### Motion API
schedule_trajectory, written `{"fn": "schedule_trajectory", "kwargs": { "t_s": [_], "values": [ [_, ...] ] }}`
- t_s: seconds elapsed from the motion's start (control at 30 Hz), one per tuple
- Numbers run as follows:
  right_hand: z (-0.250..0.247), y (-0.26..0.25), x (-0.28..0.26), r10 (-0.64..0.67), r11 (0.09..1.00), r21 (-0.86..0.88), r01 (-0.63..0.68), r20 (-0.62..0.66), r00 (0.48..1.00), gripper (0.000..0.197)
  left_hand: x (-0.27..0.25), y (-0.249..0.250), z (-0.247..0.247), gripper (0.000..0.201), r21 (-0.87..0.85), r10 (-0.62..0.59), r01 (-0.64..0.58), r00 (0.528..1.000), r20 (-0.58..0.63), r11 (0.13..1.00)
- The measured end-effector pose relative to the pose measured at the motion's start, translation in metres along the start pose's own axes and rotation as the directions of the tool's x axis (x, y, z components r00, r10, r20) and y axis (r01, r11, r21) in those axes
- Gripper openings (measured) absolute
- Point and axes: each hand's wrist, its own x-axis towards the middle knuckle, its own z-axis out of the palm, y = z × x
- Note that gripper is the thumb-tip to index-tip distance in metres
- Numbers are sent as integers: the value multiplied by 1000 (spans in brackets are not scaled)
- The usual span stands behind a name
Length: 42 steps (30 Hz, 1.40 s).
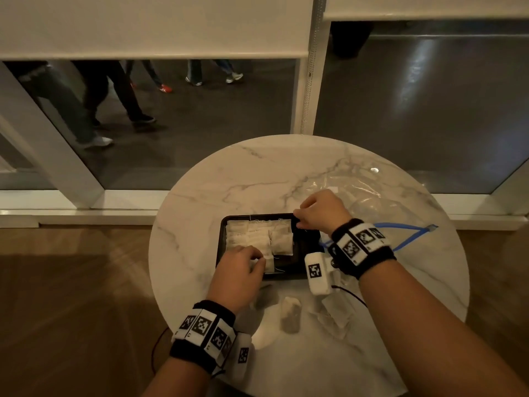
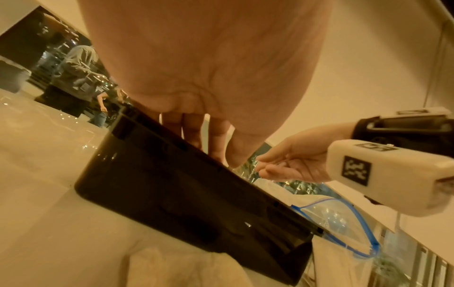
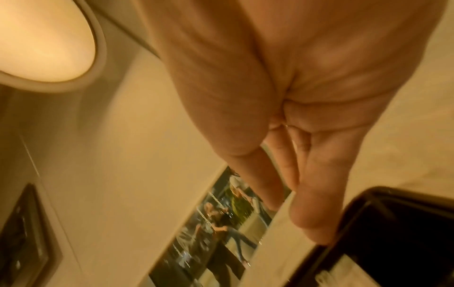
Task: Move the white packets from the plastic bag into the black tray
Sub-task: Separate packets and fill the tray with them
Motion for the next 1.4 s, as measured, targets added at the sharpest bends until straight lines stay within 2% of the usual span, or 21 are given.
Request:
{"fn": "schedule_trajectory", "kwargs": {
  "t_s": [0.03, 0.1, 0.2, 0.3, 0.4, 0.47, 0.53, 0.63, 0.73, 0.87, 0.97, 1.03, 1.13, 1.27, 1.33, 1.4],
  "values": [
    [-7, 3, -12, -21, 989, 144, 24, -24, 999, 12, -2, 3, -2, 15, 0, 13, -13, 1000, -24, 1000],
    [-20, 13, -37, -84, 953, 288, 96, -53, 995, 10, -7, 13, -6, 13, -2, 55, -55, 996, -76, 998],
    [-34, 36, -71, -114, 936, 329, 125, -53, 992, 5, -15, 38, -12, 11, -48, 84, -87, 995, -60, 995],
    [-37, 69, -91, -56, 972, 230, 56, -3, 998, 10, -21, 64, -7, 13, -135, 85, -69, 989, 119, 988],
    [-35, 102, -97, 25, 999, 46, -28, 68, 997, 10, -23, 75, 15, 22, -1, 28, -30, 944, 329, 1000],
    [-33, 122, -95, 72, 993, -100, -67, 51, 996, 10, -23, 79, 30, 28, 100, -35, -8, 909, 416, 995],
    [-30, 135, -93, 133, 980, -158, -123, 56, 989, 15, -23, 84, 42, 31, 133, -64, 3, 887, 457, 991],
    [-23, 141, -94, 199, 967, -188, -173, 133, 971, 24, -20, 91, 54, 31, 166, -91, 13, 877, 471, 986],
    [-19, 136, -97, 151, 955, -280, -101, 161, 975, 23, -15, 94, 61, 33, 186, -112, 24, 871, 478, 982],
    [-13, 139, -98, 90, 946, -322, -34, 160, 983, 35, -13, 99, 66, 29, 175, -102, 16, 861, 499, 984],
    [-14, 142, -98, 45, 962, -273, -1, 154, 987, 29, -17, 96, 69, 20, 165, -108, 31, 869, 483, 986],
    [-19, 142, -99, 26, 974, -228, 10, 155, 988, 25, -19, 93, 69, 22, 124, -115, 64, 879, 464, 990],
    [-28, 141, -101, 3, 999, -44, 5, 172, 985, 23, -20, 90, 63, 23, 47, -94, 81, 872, 480, 996],
    [-35, 133, -107, -71, 964, 264, 32, 142, 987, 21, -20, 88, 49, 15, -206, -72, 185, 885, 460, 961],
    [-34, 129, -107, -90, 942, 334, 37, 144, 985, 19, -19, 88, 42, 11, -328, -65, 210, 913, 403, 921],
    [-33, 124, -109, -122, 932, 359, 54, 169, 978, 13, -18, 86, 37, 8, -399, -44, 182, 943, 331, 899]
  ]
}}
